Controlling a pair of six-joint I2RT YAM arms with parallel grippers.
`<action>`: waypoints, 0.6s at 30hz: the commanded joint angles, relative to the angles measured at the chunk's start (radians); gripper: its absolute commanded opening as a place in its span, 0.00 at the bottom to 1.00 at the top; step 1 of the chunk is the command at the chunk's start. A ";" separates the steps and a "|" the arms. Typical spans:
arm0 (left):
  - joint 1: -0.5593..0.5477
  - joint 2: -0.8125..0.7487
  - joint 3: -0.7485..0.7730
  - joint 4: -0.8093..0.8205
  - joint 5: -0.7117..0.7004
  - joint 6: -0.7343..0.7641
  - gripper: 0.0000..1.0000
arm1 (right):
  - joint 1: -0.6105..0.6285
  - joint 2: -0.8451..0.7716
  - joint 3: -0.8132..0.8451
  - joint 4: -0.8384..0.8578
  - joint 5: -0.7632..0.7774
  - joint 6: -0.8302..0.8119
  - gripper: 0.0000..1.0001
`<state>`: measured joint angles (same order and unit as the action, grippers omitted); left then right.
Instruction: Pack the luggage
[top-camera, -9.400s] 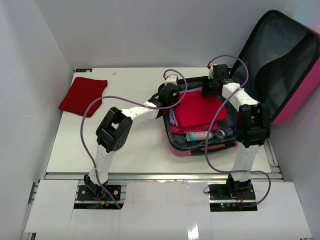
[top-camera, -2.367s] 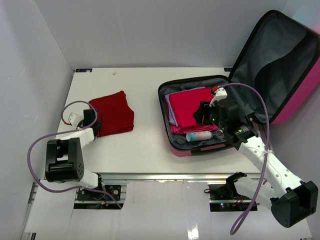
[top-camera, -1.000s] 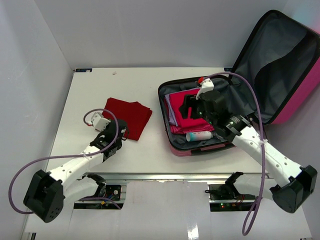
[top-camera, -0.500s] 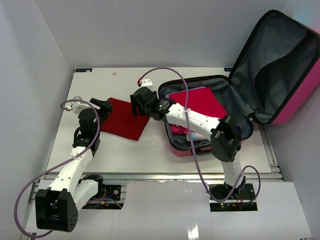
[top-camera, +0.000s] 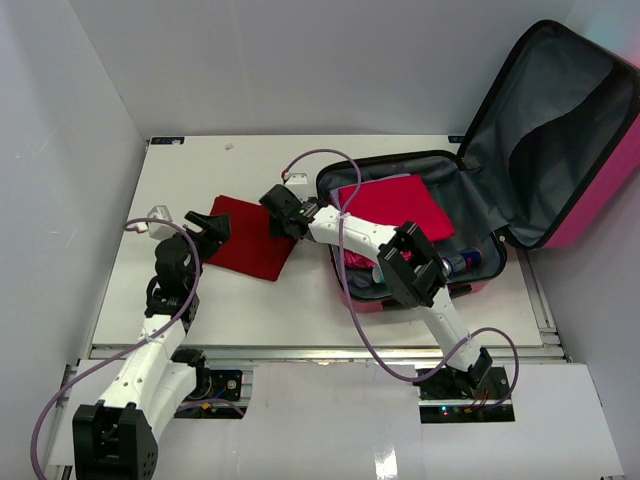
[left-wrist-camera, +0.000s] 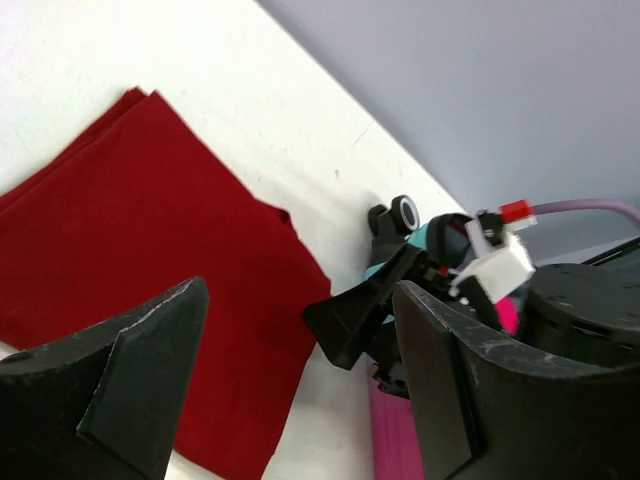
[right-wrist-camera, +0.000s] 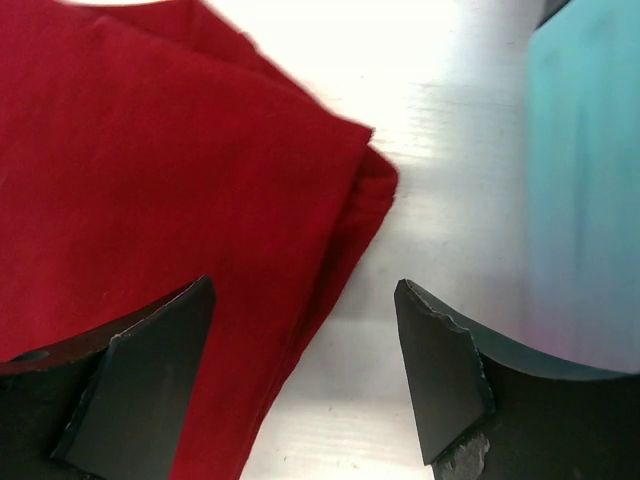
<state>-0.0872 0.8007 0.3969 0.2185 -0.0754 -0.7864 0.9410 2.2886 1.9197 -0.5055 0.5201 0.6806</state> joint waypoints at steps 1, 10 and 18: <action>0.007 -0.050 -0.011 0.018 -0.033 0.031 0.85 | -0.016 0.047 0.042 0.002 0.013 0.066 0.78; 0.007 -0.047 -0.016 0.034 -0.031 0.041 0.85 | -0.024 0.088 -0.015 0.067 -0.064 0.143 0.76; 0.009 -0.043 0.001 0.037 -0.045 0.099 0.84 | -0.028 0.112 -0.041 0.140 -0.093 0.011 0.46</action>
<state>-0.0861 0.7616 0.3897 0.2328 -0.1151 -0.7372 0.9148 2.3607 1.9169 -0.4344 0.4736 0.7521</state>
